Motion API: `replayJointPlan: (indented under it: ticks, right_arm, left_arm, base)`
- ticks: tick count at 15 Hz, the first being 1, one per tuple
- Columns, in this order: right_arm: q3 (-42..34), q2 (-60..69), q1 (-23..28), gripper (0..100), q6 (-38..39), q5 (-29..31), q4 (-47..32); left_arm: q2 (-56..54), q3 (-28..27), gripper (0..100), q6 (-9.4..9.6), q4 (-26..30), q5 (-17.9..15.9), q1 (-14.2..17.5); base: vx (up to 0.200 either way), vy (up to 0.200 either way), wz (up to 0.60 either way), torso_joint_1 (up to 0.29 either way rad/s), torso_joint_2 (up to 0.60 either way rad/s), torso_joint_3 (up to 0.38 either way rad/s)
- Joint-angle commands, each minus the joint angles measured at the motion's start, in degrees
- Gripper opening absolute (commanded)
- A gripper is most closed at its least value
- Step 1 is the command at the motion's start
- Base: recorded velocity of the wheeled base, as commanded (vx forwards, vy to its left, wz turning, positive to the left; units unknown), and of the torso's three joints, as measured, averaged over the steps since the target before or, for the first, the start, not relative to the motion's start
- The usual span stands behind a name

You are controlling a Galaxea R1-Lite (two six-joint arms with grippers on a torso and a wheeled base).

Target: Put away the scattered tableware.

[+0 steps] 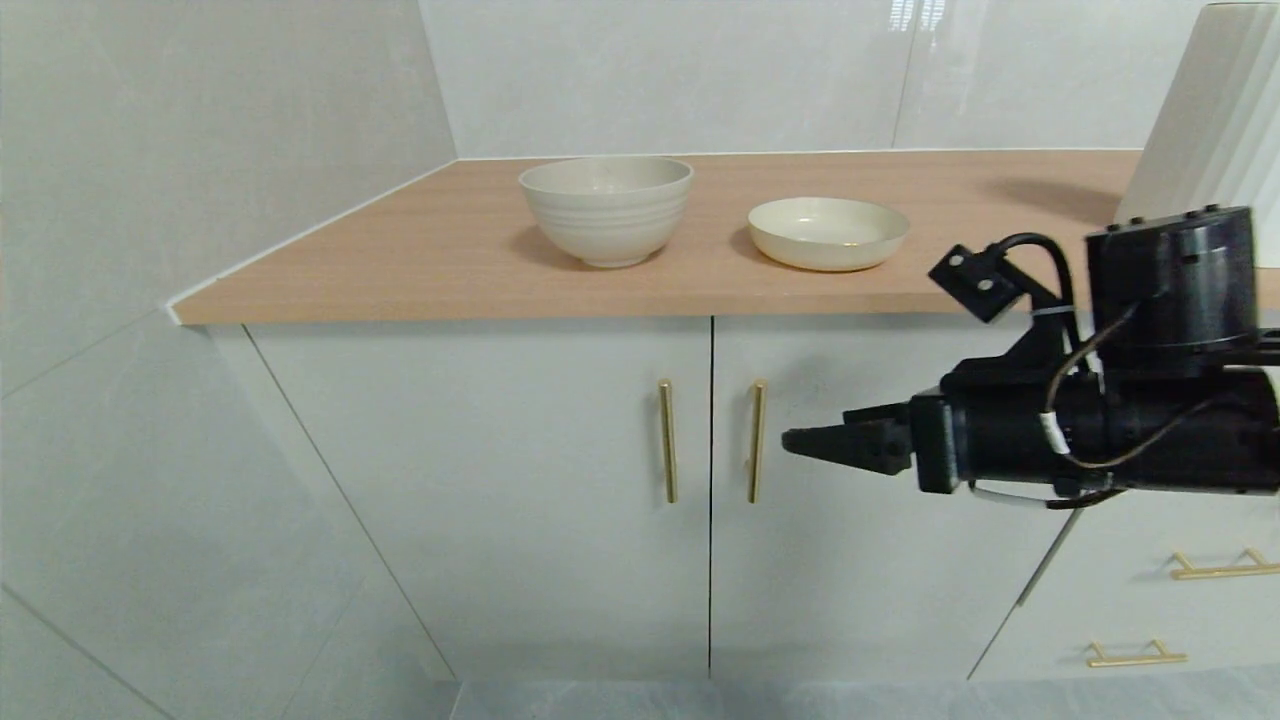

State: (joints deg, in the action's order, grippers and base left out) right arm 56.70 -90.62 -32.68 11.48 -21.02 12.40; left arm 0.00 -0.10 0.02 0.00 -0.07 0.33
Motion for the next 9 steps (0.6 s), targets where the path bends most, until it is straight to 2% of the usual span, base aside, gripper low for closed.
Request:
replayJointPlan:
  ticks: [1, 3, 5, 9]
  right_arm:
    - [1.66, -7.02, -1.86, 100, 0.82, 0.10, 0.17]
    - [1.75, -10.89, -1.86, 100, 1.08, 1.24, 3.86]
    - [1.13, -14.05, -1.86, 100, 1.35, 5.99, 10.45]
    - [1.22, -15.55, -1.95, 100, 3.55, 7.04, 13.18]
  left_arm:
    - [0.00, 0.01, 100, -0.02, 0.00, -0.01, 0.02]
    - [0.00, 0.01, 100, -0.02, 0.00, -0.01, 0.02]
    - [0.00, 0.01, 100, -0.02, 0.00, -0.01, 0.02]
    - [0.00, -0.08, 100, -0.02, 0.00, -0.01, 0.02]
  base:
    - [0.000, 0.000, 0.00, 0.000, 0.00, 0.000]
    - [0.000, 0.000, 0.00, 0.000, 0.00, 0.000]
    - [0.000, 0.000, 0.00, 0.000, 0.00, 0.000]
    - [0.000, 0.000, 0.00, 0.000, 0.00, 0.000]
